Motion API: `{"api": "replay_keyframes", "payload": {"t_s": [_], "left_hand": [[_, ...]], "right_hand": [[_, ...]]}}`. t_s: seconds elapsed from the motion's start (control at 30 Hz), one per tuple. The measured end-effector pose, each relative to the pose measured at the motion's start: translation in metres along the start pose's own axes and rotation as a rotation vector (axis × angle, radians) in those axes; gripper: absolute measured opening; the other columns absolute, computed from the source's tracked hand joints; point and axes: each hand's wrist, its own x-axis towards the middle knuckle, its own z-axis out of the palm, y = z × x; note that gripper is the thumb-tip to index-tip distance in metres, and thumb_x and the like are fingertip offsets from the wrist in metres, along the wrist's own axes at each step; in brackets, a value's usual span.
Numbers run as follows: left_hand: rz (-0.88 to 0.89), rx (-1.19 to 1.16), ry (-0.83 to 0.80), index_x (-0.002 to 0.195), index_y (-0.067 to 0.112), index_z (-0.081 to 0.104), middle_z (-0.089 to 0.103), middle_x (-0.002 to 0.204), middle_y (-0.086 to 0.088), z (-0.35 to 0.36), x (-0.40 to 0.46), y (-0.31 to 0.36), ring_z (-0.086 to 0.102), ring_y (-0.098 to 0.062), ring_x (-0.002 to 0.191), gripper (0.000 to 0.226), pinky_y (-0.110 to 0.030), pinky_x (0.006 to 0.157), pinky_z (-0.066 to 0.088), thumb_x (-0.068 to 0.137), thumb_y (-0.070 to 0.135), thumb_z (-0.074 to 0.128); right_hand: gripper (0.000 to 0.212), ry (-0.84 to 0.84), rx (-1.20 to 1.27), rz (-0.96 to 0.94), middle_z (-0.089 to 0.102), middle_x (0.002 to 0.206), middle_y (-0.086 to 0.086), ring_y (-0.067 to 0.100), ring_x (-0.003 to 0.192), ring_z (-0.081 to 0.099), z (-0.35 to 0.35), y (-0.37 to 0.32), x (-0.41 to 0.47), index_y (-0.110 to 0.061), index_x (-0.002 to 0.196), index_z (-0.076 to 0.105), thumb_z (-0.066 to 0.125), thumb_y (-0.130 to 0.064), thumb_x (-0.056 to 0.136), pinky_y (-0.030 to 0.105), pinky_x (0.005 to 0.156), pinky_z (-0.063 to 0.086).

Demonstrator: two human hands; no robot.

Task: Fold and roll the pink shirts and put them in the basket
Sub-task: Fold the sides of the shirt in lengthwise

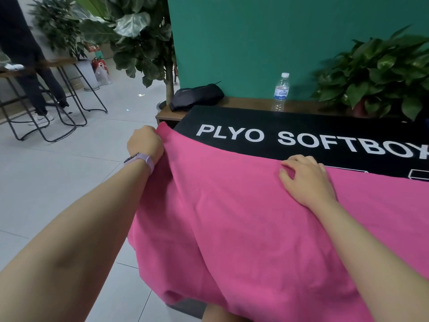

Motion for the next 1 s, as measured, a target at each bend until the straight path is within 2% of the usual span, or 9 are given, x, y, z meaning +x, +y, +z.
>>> {"api": "replay_keyframes", "payload": {"t_s": [0.1,0.17,0.3,0.5,0.6,0.67,0.83,0.93,1.0], "left_hand": [[-0.037,0.085,0.011,0.103,0.012,0.072,0.068,0.108,-0.019,0.007,0.01,0.01,0.064,-0.04,0.102,0.025,-0.037,0.077,0.046,0.093,0.011,0.049],[-0.05,0.106,-0.042,0.108,0.01,0.07,0.067,0.112,-0.02,0.017,0.011,0.005,0.064,-0.04,0.106,0.026,-0.038,0.081,0.047,0.098,0.02,0.048],[-0.06,0.085,-0.108,0.109,0.007,0.064,0.064,0.114,-0.022,0.035,0.009,-0.016,0.06,-0.042,0.106,0.031,-0.038,0.078,0.042,0.097,0.031,0.047],[-0.029,-0.023,-0.231,0.093,0.008,0.064,0.066,0.107,-0.021,0.026,0.021,-0.025,0.06,-0.042,0.101,0.034,-0.037,0.078,0.044,0.094,0.039,0.052],[-0.013,-0.038,-0.242,0.083,0.008,0.063,0.068,0.099,-0.021,0.023,0.022,-0.029,0.06,-0.04,0.093,0.037,-0.035,0.074,0.043,0.092,0.042,0.057],[-0.009,-0.038,-0.22,0.082,0.007,0.064,0.068,0.097,-0.02,0.02,0.02,-0.03,0.06,-0.039,0.091,0.041,-0.036,0.072,0.043,0.091,0.047,0.061],[0.074,-0.006,-0.107,0.089,0.002,0.058,0.066,0.102,-0.025,-0.007,0.009,-0.023,0.059,-0.043,0.094,0.048,-0.04,0.071,0.044,0.094,0.05,0.06],[0.08,-0.022,-0.024,0.117,-0.003,0.05,0.054,0.125,-0.028,-0.027,-0.014,-0.011,0.052,-0.045,0.115,0.057,-0.05,0.09,0.043,0.098,0.051,0.052],[0.107,0.025,0.016,0.123,-0.006,0.045,0.047,0.129,-0.029,-0.036,-0.038,-0.01,0.048,-0.047,0.119,0.054,-0.053,0.097,0.04,0.101,0.044,0.049]], "right_hand": [[0.036,-0.006,-0.013,-0.003,0.062,0.129,-0.01,0.018,0.119,0.047,0.0,0.0,0.001,-0.025,0.125,0.068,0.048,-0.038,0.099,0.038,0.1,0.033],[0.036,-0.009,-0.014,0.0,0.062,0.129,-0.009,0.018,0.12,0.047,0.001,0.0,0.002,-0.024,0.125,0.068,0.047,-0.038,0.099,0.039,0.1,0.033],[0.038,-0.009,-0.024,0.0,0.062,0.129,-0.009,0.018,0.121,0.047,0.002,0.001,0.003,-0.024,0.126,0.068,0.047,-0.04,0.098,0.04,0.101,0.034],[0.043,-0.043,-0.049,0.016,0.058,0.14,-0.007,0.017,0.131,0.042,0.004,0.002,0.004,-0.027,0.131,0.067,0.045,-0.046,0.099,0.041,0.108,0.029],[0.044,-0.058,-0.048,0.021,0.055,0.146,-0.005,0.016,0.137,0.039,0.004,0.002,0.003,-0.028,0.133,0.065,0.045,-0.046,0.099,0.041,0.111,0.026],[0.043,-0.055,-0.041,0.019,0.055,0.146,-0.004,0.016,0.138,0.039,0.003,0.001,0.004,-0.027,0.133,0.066,0.046,-0.045,0.099,0.04,0.111,0.026],[0.044,-0.065,-0.042,0.032,0.055,0.146,-0.004,0.017,0.137,0.04,0.003,0.0,0.003,-0.027,0.133,0.066,0.045,-0.045,0.098,0.041,0.113,0.025],[0.045,-0.076,-0.04,0.034,0.055,0.146,-0.004,0.017,0.137,0.04,0.003,-0.001,0.004,-0.027,0.133,0.066,0.045,-0.046,0.098,0.042,0.113,0.025],[0.045,-0.085,-0.046,0.035,0.055,0.147,-0.004,0.017,0.138,0.04,0.002,-0.001,0.004,-0.028,0.134,0.065,0.044,-0.047,0.098,0.042,0.113,0.025]]}}
